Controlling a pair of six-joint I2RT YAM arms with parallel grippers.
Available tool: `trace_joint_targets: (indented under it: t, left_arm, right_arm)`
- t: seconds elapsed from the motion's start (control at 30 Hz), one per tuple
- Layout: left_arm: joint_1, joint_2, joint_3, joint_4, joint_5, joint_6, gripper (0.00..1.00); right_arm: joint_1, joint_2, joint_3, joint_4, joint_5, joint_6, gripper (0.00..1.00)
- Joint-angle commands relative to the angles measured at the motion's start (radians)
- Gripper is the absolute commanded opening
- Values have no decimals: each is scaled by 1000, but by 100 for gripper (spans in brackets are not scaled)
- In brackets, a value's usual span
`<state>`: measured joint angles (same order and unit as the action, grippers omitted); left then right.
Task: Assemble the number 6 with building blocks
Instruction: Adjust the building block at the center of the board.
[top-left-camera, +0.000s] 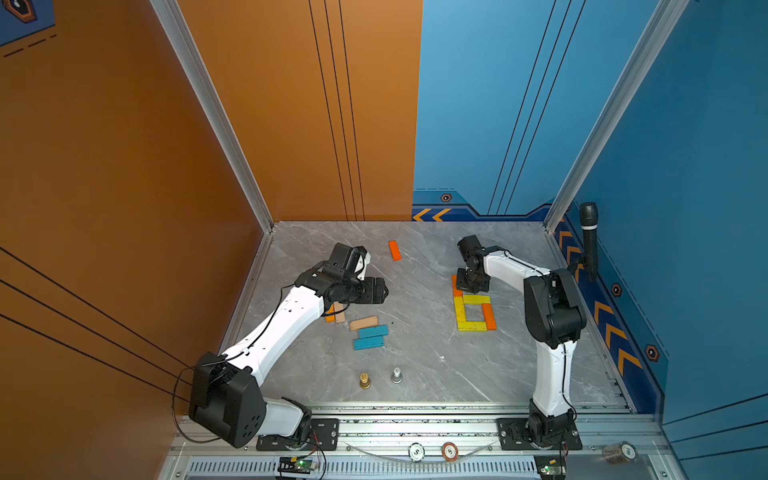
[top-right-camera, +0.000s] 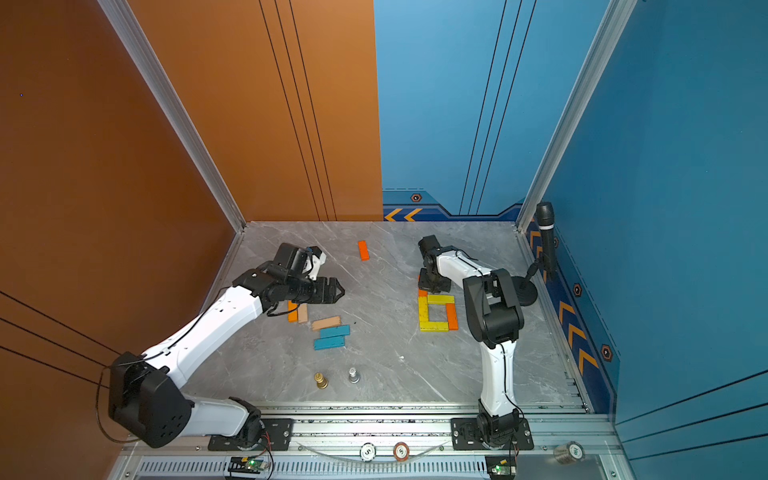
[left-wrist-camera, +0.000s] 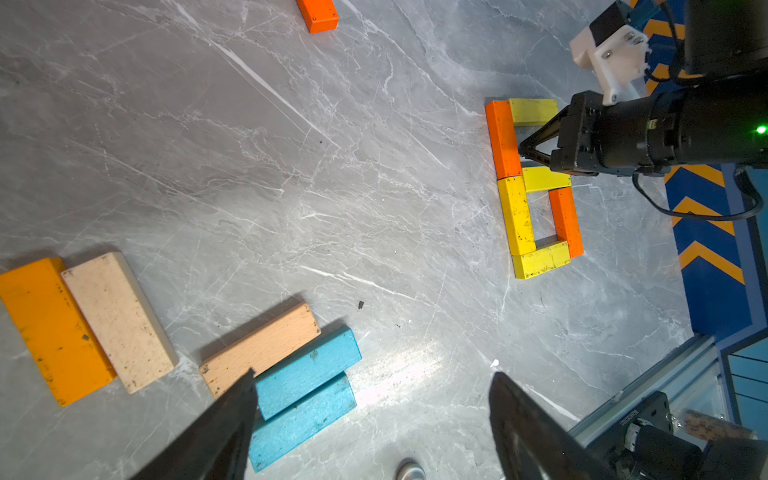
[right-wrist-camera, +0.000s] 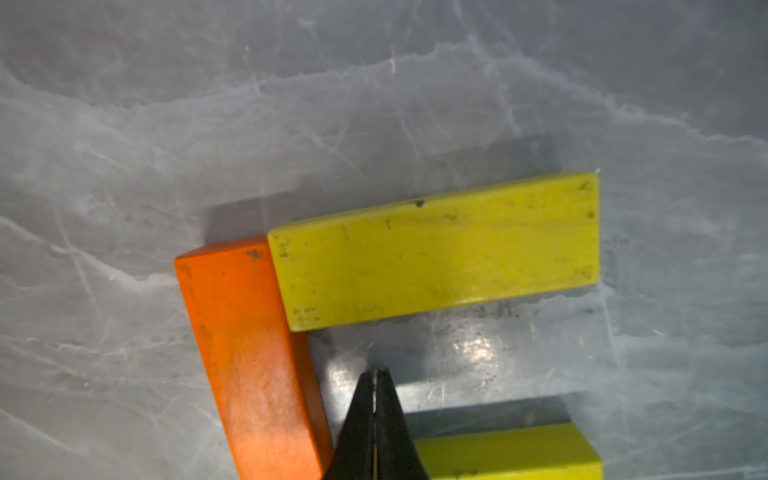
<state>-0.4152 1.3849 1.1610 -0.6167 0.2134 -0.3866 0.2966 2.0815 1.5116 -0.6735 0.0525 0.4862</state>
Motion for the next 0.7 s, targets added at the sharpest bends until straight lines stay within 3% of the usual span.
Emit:
trace_joint_targets:
  t: [0.0, 0.67]
  left_arm:
    - [12, 3, -7, 5, 19, -6, 88]
    - [13, 9, -8, 9, 13, -7, 88]
  right_arm:
    - [10, 8, -13, -34, 18, -8, 7]
    - [27, 22, -27, -31, 22, -9, 10]
